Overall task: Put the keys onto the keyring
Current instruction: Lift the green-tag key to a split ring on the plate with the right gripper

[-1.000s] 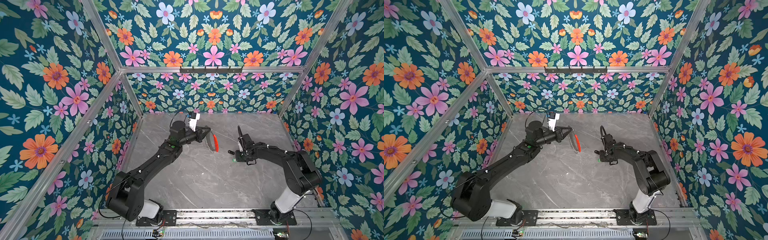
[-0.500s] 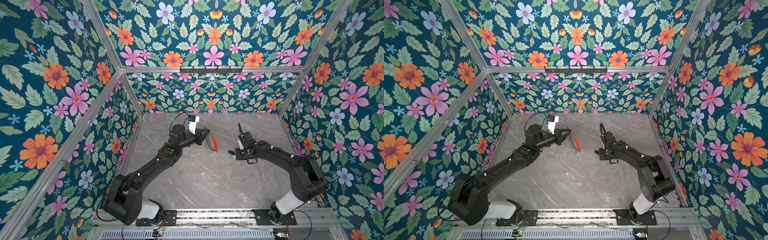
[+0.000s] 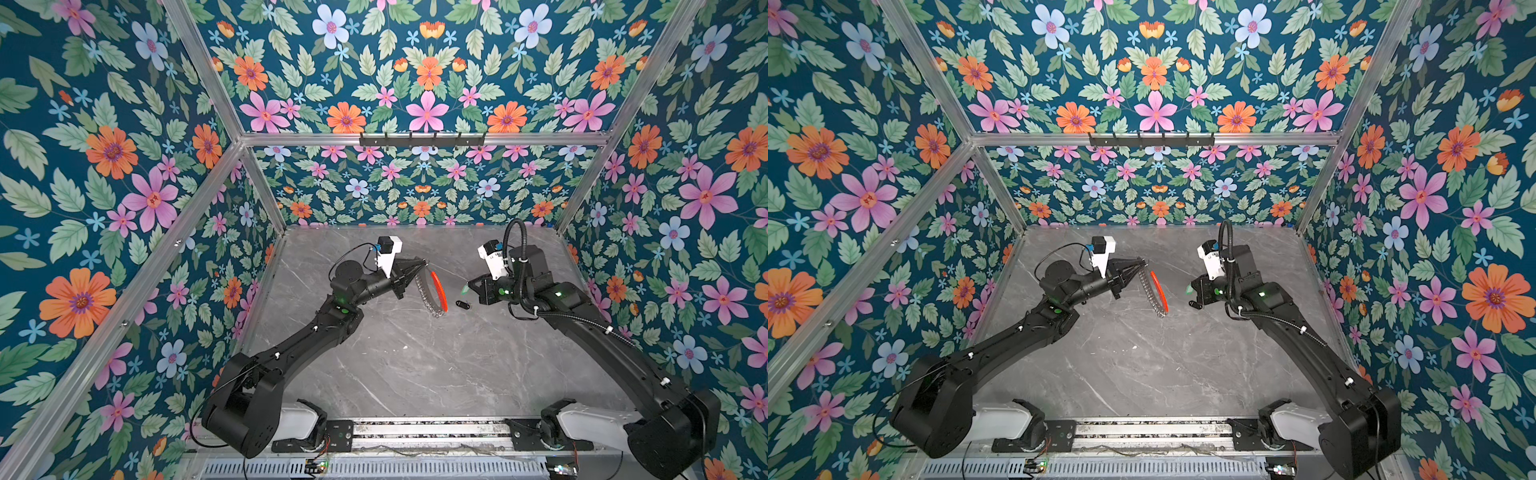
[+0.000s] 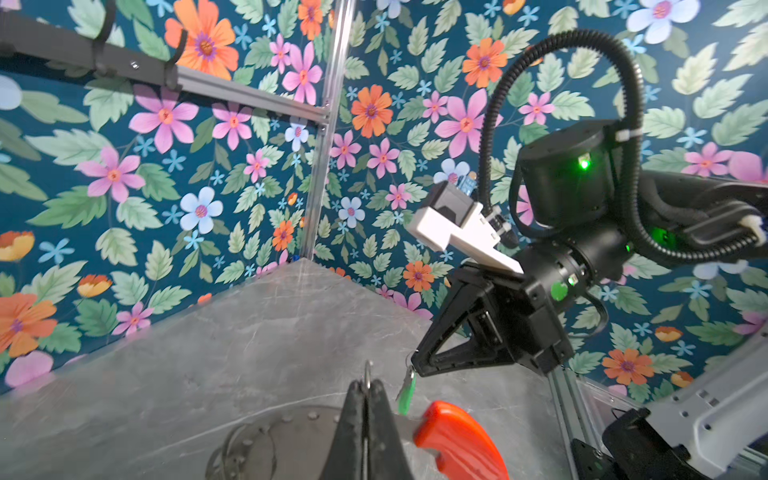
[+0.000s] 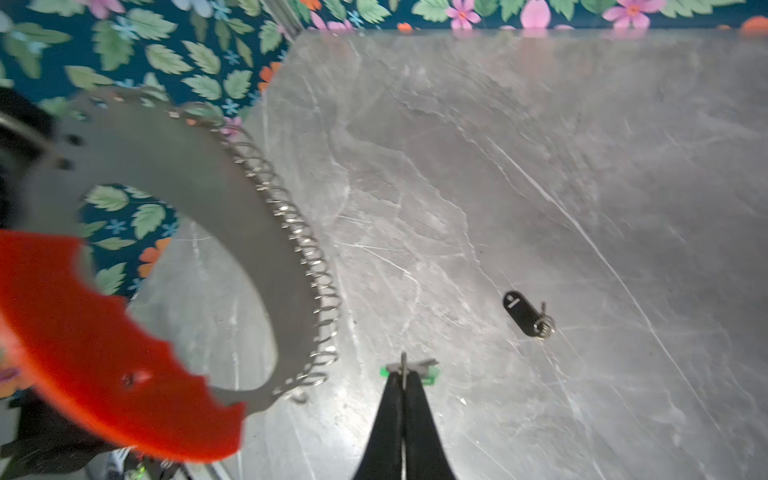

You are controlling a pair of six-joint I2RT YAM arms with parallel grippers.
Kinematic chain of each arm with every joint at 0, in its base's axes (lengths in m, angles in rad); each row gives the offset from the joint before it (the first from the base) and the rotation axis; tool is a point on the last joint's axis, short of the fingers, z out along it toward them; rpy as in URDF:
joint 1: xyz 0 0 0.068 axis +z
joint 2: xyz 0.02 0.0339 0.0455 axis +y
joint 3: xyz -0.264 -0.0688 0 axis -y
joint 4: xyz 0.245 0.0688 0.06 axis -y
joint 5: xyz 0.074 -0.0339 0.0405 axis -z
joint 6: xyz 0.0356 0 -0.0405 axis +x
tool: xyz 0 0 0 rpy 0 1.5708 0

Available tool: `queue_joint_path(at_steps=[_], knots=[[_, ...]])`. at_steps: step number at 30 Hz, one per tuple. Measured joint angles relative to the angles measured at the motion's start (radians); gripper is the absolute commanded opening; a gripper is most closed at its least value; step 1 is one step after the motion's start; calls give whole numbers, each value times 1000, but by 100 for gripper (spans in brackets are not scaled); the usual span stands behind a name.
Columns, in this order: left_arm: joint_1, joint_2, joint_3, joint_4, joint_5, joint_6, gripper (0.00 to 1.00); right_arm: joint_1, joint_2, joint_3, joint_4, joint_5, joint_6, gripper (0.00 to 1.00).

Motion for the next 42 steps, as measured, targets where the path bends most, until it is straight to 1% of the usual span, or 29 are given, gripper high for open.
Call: queue_joint_path(at_steps=[3,8,16,20,30,42], knots=[[-2,18,-3,76,32,0,0,0,-16,40,-2,-72,-14,0],[-2,42,-3,170,57,-12,0,0,-13,84,-5,-151,-38,0],[-2,107,16,266,86,-110,0,0,-8,98,29,-242,-34,0],[-4,118,27,285,87,-137,0,0,8,126,43,-282,-33,0],[-24,135,31,318,83,-168,0,5,31,157,91,-335,-5,0],[-37,138,31,332,83,-186,0,29,45,186,127,-336,24,0]])
